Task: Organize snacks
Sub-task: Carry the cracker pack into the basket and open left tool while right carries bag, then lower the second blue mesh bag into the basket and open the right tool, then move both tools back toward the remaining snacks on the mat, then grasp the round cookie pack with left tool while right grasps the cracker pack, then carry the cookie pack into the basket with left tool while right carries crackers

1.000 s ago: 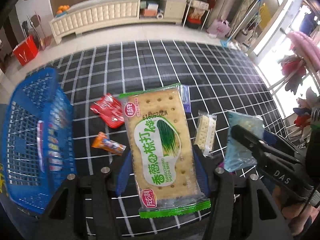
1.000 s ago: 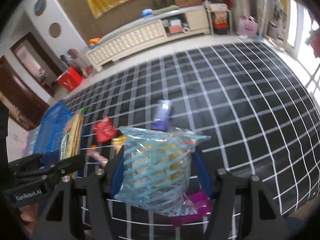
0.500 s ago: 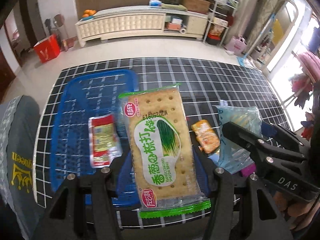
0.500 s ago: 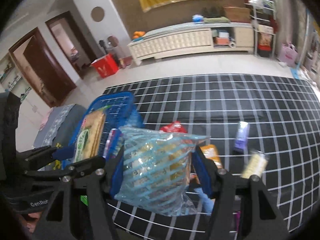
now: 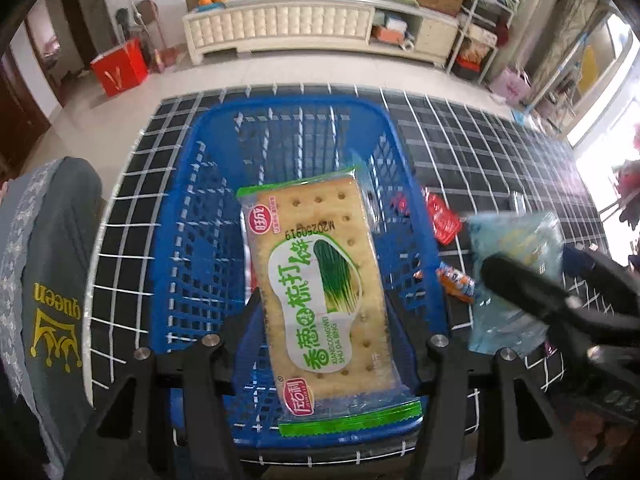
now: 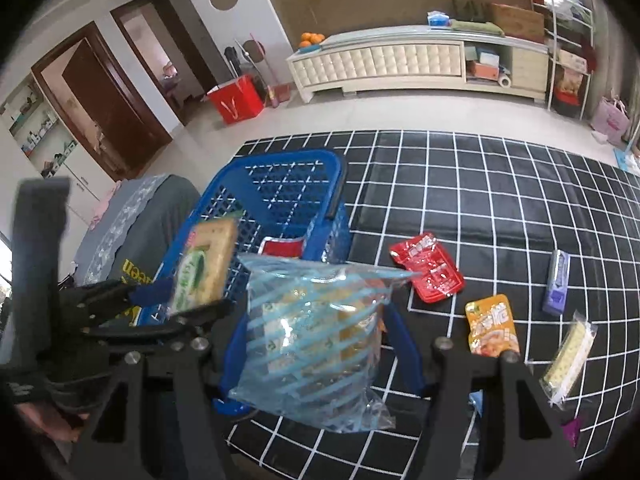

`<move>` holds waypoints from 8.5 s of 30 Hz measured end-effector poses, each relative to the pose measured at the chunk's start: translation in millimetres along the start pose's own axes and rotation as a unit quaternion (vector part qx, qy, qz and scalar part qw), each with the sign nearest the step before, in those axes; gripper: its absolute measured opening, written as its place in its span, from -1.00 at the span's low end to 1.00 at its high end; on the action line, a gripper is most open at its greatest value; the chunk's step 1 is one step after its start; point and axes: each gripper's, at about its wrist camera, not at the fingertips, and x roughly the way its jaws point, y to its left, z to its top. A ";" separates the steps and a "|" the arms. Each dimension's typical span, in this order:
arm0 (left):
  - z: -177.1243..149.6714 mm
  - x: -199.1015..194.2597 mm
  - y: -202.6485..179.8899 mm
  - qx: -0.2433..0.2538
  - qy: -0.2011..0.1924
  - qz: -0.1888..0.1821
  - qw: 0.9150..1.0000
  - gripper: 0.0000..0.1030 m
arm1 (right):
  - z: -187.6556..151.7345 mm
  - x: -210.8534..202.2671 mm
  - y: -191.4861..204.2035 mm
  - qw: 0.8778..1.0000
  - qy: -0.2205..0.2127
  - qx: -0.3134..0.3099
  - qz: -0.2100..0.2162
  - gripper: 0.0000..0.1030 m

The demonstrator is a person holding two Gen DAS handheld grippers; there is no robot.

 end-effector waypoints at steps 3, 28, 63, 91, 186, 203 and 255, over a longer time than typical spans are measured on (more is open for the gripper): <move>0.3 16.5 -3.8 0.004 0.012 -0.007 1.000 0.06 | -2.2 -0.7 -1.7 1.000 0.001 0.004 -0.008 0.31; -22.2 -48.7 29.3 -0.010 -0.052 0.005 0.999 0.34 | 20.9 -10.0 54.8 0.999 -0.010 -0.044 0.009 0.31; -42.6 -46.1 89.3 -0.058 -0.062 0.004 0.996 0.34 | 2.8 43.4 84.8 0.993 0.072 -0.072 -0.054 0.76; -19.0 -69.3 -73.7 0.056 -0.097 -0.040 0.993 0.58 | -17.8 -86.3 -59.6 0.997 -0.014 0.023 -0.078 0.80; 13.3 105.8 -188.7 0.122 -0.041 -0.020 0.992 0.00 | -63.9 44.1 -236.0 0.968 0.114 0.159 -0.158 0.81; -0.7 67.2 -186.2 0.123 -0.069 -0.030 0.990 0.00 | -78.3 -2.7 -200.8 0.980 0.056 0.116 -0.153 0.03; -2.7 16.2 29.8 0.036 -0.021 0.006 0.999 0.00 | 22.1 15.7 34.4 0.998 0.012 -0.061 0.012 0.03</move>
